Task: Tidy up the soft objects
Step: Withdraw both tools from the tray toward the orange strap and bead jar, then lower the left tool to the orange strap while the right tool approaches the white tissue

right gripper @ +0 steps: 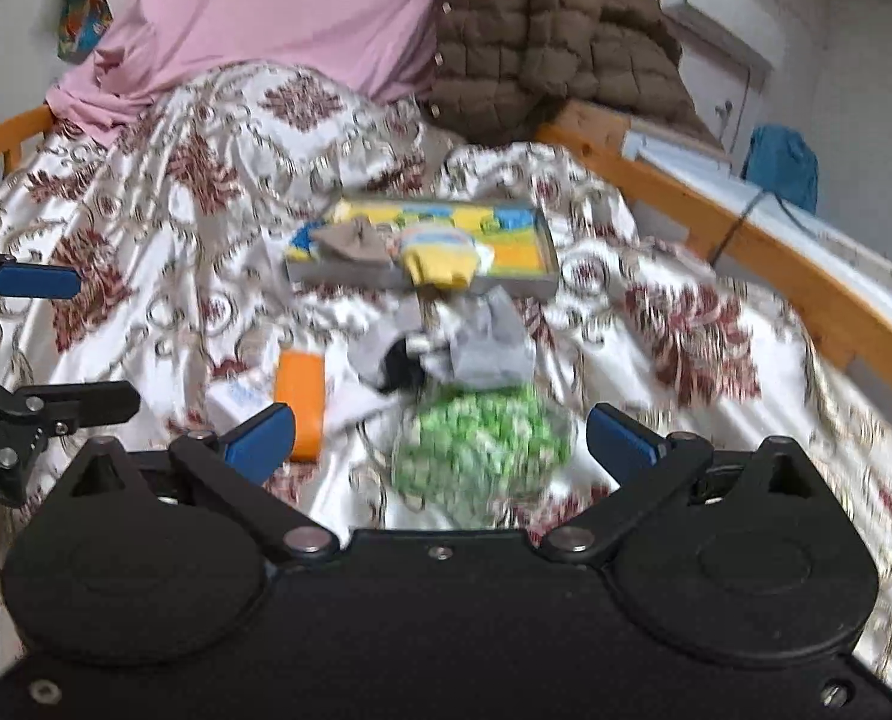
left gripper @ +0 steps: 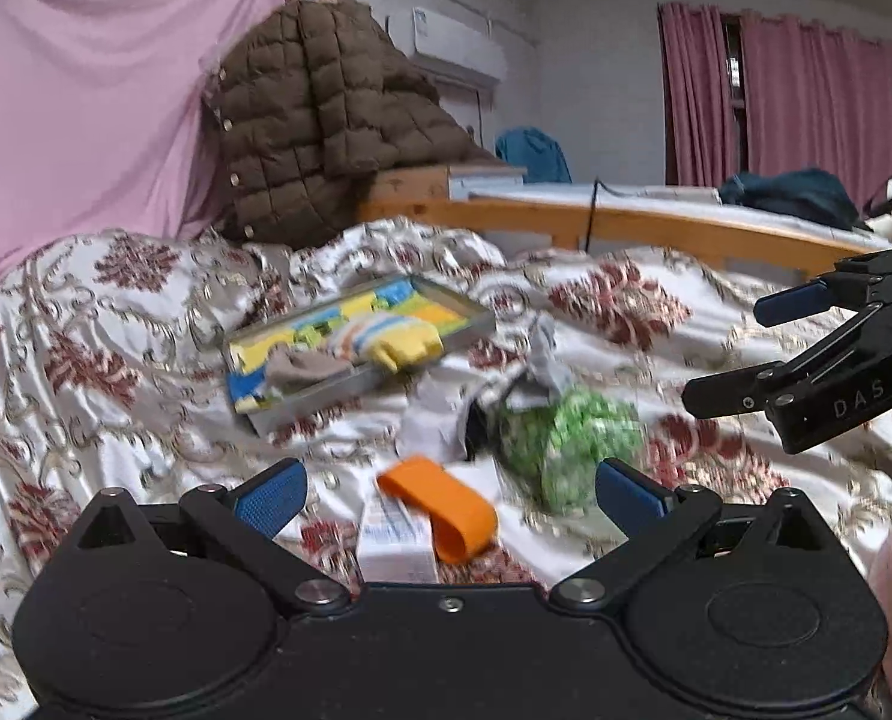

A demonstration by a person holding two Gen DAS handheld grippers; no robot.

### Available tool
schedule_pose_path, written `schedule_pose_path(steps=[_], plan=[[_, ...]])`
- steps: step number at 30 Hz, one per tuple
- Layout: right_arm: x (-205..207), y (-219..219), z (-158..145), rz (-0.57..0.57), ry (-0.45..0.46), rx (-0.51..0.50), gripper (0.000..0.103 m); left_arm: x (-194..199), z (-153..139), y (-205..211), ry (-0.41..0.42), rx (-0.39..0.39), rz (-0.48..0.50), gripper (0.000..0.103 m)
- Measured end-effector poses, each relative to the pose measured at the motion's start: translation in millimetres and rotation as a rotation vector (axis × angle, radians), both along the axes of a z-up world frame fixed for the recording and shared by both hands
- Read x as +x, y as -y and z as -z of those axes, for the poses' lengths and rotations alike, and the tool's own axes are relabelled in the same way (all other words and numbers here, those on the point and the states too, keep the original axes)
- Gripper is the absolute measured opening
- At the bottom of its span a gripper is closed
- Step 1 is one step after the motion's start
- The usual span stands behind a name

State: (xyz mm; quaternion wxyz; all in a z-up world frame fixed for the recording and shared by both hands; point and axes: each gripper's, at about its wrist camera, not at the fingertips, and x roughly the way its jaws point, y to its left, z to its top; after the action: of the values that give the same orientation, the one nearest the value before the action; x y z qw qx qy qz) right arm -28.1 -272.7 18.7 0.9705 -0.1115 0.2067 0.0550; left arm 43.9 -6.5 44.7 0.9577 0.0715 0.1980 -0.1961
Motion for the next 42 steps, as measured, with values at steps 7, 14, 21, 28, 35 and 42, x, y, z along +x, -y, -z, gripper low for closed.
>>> schedule_pose_path(steps=[7, 14, 21, 28, 35, 42], plan=[[1.9, 11.2, 45.0, 0.086, -0.114, 0.046, 0.102, -1.6, 24.1, 3.5, -0.079, 0.042, 0.028, 0.102], [28.1, 6.4, 85.1, 0.137, -0.264, 0.077, 0.102, -7.6, 42.3, 7.3, -0.167, 0.189, 0.118, 0.102], [46.7, -9.2, 113.8, 0.153, -0.278, 0.125, 0.102, 3.8, 40.2, 11.7, -0.18, 0.335, 0.163, 0.102], [66.4, -21.8, 131.7, 0.094, -0.304, 0.07, 0.102, 17.4, 36.4, 27.5, -0.16, 0.469, 0.221, 0.102], [88.6, -23.8, 137.5, 0.062, -0.3, 0.086, 0.102, 39.0, 43.1, 44.2, -0.164, 0.522, 0.265, 0.102], [111.6, -13.8, 137.1, 0.056, -0.272, 0.092, 0.102, 67.4, 51.0, 54.8, -0.149, 0.484, 0.248, 0.102]])
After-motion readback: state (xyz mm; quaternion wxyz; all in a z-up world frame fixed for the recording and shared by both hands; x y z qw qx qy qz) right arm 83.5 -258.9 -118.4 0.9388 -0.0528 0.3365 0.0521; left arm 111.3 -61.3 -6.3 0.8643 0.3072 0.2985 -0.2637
